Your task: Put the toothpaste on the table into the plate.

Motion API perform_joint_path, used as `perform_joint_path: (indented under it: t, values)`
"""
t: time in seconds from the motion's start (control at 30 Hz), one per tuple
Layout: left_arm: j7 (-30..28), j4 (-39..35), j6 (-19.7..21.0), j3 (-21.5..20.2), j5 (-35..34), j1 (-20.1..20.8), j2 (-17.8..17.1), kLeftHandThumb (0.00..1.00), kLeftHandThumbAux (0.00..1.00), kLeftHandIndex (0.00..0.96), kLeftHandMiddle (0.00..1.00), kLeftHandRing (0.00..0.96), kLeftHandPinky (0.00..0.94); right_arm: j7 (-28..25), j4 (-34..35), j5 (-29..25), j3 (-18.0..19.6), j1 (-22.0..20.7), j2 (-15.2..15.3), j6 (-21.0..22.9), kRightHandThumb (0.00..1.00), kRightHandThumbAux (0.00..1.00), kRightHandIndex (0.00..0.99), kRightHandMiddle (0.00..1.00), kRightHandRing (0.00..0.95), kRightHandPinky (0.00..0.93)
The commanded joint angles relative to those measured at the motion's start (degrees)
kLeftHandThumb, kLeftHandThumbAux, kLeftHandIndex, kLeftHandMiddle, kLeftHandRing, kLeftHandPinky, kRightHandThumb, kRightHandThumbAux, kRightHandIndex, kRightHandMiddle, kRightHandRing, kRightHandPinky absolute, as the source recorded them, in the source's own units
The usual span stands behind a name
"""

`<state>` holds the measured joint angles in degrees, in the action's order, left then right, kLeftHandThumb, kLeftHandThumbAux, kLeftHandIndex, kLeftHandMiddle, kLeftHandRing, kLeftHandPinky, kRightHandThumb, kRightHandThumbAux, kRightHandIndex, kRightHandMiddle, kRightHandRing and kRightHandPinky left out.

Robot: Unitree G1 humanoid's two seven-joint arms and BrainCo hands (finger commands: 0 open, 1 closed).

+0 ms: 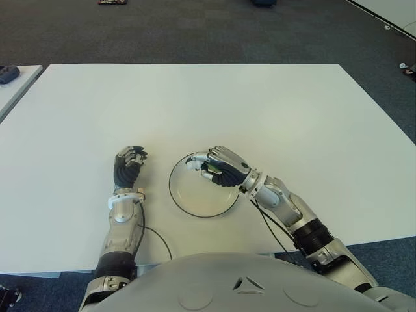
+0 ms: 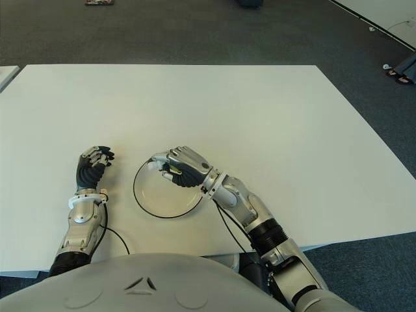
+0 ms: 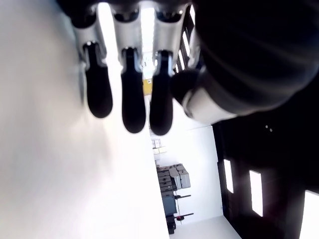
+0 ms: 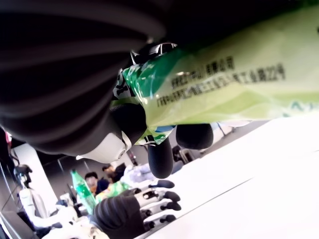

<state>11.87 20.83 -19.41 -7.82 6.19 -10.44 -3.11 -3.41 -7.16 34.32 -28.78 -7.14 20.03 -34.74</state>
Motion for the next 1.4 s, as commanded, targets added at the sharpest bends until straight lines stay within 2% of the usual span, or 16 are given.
perform_joint_path:
  t: [0.03,0.23,0.37,0.5,0.63,0.77,0.8,0.83,0.9,1.0,1.2,1.4]
  values:
    - [0.8,2.2,2.8,-0.1,-0.6,-1.7,1.3,0.703,0.722,0.427,0.482,0.493,0.482,-1.9,-1.0,1.6,-0.7,-1.0,-0.3,1.7,0.849,0.677,0.423,0.591,0.865,0.872]
    - [1.3,2.5,2.0,-0.1,-0.2,-1.7,1.4,0.703,0.722,0.427,0.486,0.496,0.49,-3.7,-1.3,2.7,-1.0,-0.7,-0.9,4.5,0.849,0.677,0.423,0.596,0.861,0.858]
    - [1.9,1.4,3.4,0.3,0.6,-1.9,1.3,0.704,0.722,0.428,0.494,0.503,0.494,-4.4,-1.3,4.1,-1.4,-0.7,-1.0,6.3,0.848,0.678,0.421,0.599,0.843,0.831]
    - [1.9,0.5,5.5,0.3,0.9,-2.1,1.4,0.704,0.722,0.428,0.493,0.501,0.487,-4.3,-0.9,5.7,-1.8,-0.7,-0.8,7.1,0.845,0.675,0.44,0.512,0.803,0.785]
    - [1.9,0.0,6.4,0.0,0.6,-2.2,1.5,0.703,0.723,0.427,0.483,0.492,0.48,-4.1,-0.3,6.7,-1.9,-0.5,-0.5,7.6,0.842,0.674,0.437,0.495,0.728,0.705]
    - [2.0,0.0,6.3,-0.1,0.3,-2.2,1.6,0.702,0.723,0.426,0.475,0.486,0.478,-4.5,0.4,7.5,-2.1,-0.5,-0.2,8.0,0.826,0.688,0.383,0.499,0.556,0.564]
    - [2.0,0.1,6.1,-0.1,0.2,-2.2,1.6,0.702,0.723,0.427,0.474,0.486,0.479,-4.8,0.6,7.8,-2.2,-0.5,0.0,8.1,0.776,0.7,0.391,0.433,0.475,0.485]
    - [2.1,0.3,6.0,-0.1,0.2,-2.1,1.5,0.702,0.723,0.427,0.474,0.486,0.48,-5.2,0.8,8.2,-2.3,-0.7,0.3,8.3,0.758,0.704,0.394,0.41,0.446,0.457]
    - [2.3,0.4,6.0,-0.1,0.3,-2.1,1.5,0.702,0.723,0.427,0.474,0.486,0.481,-5.8,1.1,9.1,-2.6,-1.0,0.7,8.6,0.575,0.676,0.276,0.323,0.336,0.34]
    - [2.6,0.4,6.4,-0.1,0.5,-2.1,1.5,0.702,0.722,0.427,0.476,0.486,0.483,-5.9,1.5,10.7,-2.9,-1.4,1.1,8.8,0.47,0.68,0.193,0.241,0.241,0.243]
    - [2.5,0.4,6.3,0.1,0.4,-2.1,1.5,0.703,0.722,0.428,0.483,0.488,0.489,-3.8,1.4,13.1,-3.0,-1.8,1.3,8.6,0.357,0.7,0.12,0.142,0.141,0.157]
    - [1.9,0.4,6.3,-0.3,-1.0,-2.0,1.9,0.702,0.721,0.428,0.479,0.487,0.482,-1.2,1.4,13.1,-2.5,-1.6,1.2,7.7,0.327,0.713,0.095,0.082,0.082,0.11]
